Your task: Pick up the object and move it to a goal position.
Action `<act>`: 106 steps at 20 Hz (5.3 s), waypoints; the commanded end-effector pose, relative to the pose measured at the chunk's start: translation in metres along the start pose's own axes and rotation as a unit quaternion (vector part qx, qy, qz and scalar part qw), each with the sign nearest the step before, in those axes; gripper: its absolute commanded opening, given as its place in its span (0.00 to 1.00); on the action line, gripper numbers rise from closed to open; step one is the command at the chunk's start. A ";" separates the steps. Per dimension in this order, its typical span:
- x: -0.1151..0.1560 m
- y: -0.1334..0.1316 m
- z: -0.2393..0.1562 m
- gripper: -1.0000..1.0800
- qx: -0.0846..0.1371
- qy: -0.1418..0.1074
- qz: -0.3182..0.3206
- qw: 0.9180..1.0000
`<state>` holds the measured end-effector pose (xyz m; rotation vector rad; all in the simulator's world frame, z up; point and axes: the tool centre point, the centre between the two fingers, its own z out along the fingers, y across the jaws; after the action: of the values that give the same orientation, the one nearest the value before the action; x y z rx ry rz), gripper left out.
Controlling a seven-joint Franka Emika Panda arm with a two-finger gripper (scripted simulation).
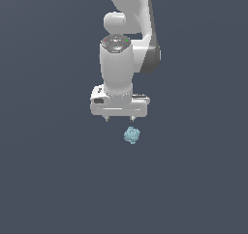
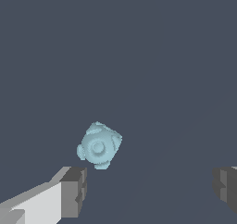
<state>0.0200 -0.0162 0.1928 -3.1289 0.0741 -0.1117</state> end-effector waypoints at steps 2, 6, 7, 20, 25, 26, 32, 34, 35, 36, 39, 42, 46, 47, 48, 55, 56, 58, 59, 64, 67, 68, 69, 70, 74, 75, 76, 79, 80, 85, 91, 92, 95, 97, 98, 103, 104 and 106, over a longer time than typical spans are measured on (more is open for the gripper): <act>0.000 0.000 0.000 0.96 0.000 0.000 0.000 1.000; 0.001 0.006 0.001 0.96 0.001 0.002 0.000 1.000; 0.002 0.008 0.002 0.96 0.001 0.003 0.000 1.000; 0.002 0.007 0.010 0.96 0.002 0.002 0.017 1.000; 0.000 0.000 0.020 0.96 0.001 -0.002 0.045 0.999; 0.000 -0.002 0.023 0.96 0.001 -0.004 0.052 0.999; -0.005 -0.016 0.044 0.96 -0.001 -0.012 0.105 0.994; -0.007 -0.022 0.052 0.96 -0.002 -0.015 0.126 0.992; -0.008 -0.025 0.056 0.96 -0.003 -0.017 0.137 0.990; -0.009 -0.028 0.061 0.96 -0.003 -0.018 0.147 0.989; -0.012 -0.035 0.072 0.96 -0.006 -0.023 0.177 0.984; -0.015 -0.042 0.082 0.96 -0.008 -0.026 0.202 0.979; -0.019 -0.048 0.092 0.96 -0.011 -0.030 0.227 0.973; -0.019 -0.049 0.094 0.96 -0.012 -0.030 0.232 0.972; -0.020 -0.051 0.096 0.96 -0.012 -0.031 0.237 0.971; -0.022 -0.055 0.102 0.96 -0.015 -0.033 0.253 0.967; -0.022 -0.055 0.103 0.96 -0.015 -0.033 0.253 0.967; -0.022 -0.055 0.103 0.96 -0.014 -0.033 0.251 0.967; -0.023 -0.055 0.104 0.96 -0.014 -0.033 0.251 0.967; -0.024 -0.055 0.121 0.96 -0.014 -0.033 0.252 0.967; -0.026 -0.054 0.138 0.96 -0.015 -0.033 0.253 0.967; -0.027 -0.054 0.142 0.96 -0.015 -0.033 0.253 0.967; -0.027 -0.054 0.146 0.96 -0.015 -0.033 0.253 0.967; -0.027 -0.054 0.149 0.96 -0.015 -0.033 0.253 0.967; -0.026 -0.054 0.153 0.96 -0.015 -0.033 0.253 0.967; -0.026 -0.054 0.153 0.00 -0.015 -0.033 0.253 0.967; -0.026 -0.054 0.153 0.00 -0.015 -0.033 0.253 0.967; -0.026 -0.054 0.153 0.00 -0.015 -0.033 0.253 0.967; -0.026 -0.054 0.153 0.00 -0.015 -0.033 0.253 0.967; -0.026 -0.055 0.152 0.00 -0.014 -0.033 0.253 0.967; -0.020 -0.055 0.144 0.00 -0.014 -0.033 0.253 0.967; -0.018 -0.055 0.141 0.00 -0.014 -0.033 0.253 0.967; -0.010 -0.055 0.130 0.00 -0.014 -0.033 0.253 0.967; -0.003 -0.056 0.120 0.00 -0.014 -0.033 0.253 0.967; 0.001 -0.056 0.114 0.00 -0.015 -0.033 0.253 0.967; 0.023 -0.056 0.083 0.00 -0.015 -0.033 0.253 0.967; 0.029 -0.057 0.076 0.00 -0.015 -0.033 0.253 0.967; 0.039 -0.057 0.062 0.00 -0.015 -0.033 0.253 0.967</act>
<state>0.0590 0.0395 0.1230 -3.0193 0.8673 -0.0003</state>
